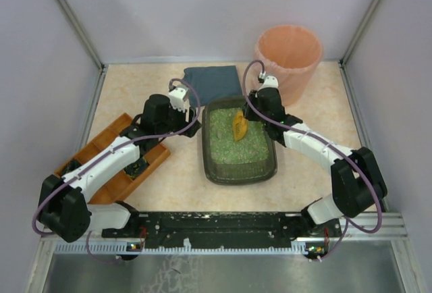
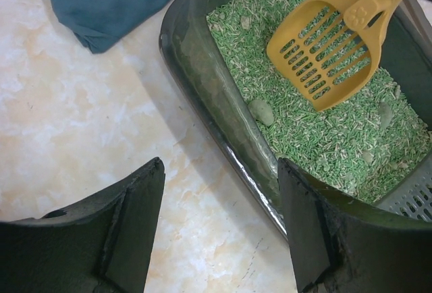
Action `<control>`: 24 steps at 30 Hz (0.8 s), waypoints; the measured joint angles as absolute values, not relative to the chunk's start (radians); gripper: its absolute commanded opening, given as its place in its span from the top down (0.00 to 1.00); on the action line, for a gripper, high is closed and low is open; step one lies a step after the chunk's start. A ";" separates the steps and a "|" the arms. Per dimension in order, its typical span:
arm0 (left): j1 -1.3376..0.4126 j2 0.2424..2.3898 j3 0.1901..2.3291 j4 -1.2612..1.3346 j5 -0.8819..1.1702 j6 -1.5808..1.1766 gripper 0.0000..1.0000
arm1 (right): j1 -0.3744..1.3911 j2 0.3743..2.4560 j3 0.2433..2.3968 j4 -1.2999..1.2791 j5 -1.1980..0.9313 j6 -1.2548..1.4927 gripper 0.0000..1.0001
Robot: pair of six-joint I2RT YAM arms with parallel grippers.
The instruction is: Clean the litter box
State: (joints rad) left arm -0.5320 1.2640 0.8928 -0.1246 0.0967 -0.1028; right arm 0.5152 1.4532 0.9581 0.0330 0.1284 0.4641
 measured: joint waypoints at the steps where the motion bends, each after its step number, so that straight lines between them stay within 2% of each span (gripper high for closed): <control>1: -0.532 1.266 0.893 -0.123 0.099 -0.105 0.27 | 0.517 1.453 0.948 0.046 0.128 0.476 1.00; 14: -0.532 1.277 0.893 -0.112 0.107 -0.109 0.29 | 0.519 1.448 0.742 0.296 0.046 0.710 1.00; 24: -0.532 1.307 0.895 -0.114 0.118 -0.109 0.30 | 0.519 1.514 0.683 0.449 -0.038 0.838 1.00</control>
State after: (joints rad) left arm -0.5320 1.3071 0.8951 -0.1139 0.1181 -0.1085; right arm 0.5190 1.5135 0.6827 0.4488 -0.0376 0.8383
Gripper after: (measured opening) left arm 0.705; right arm 0.174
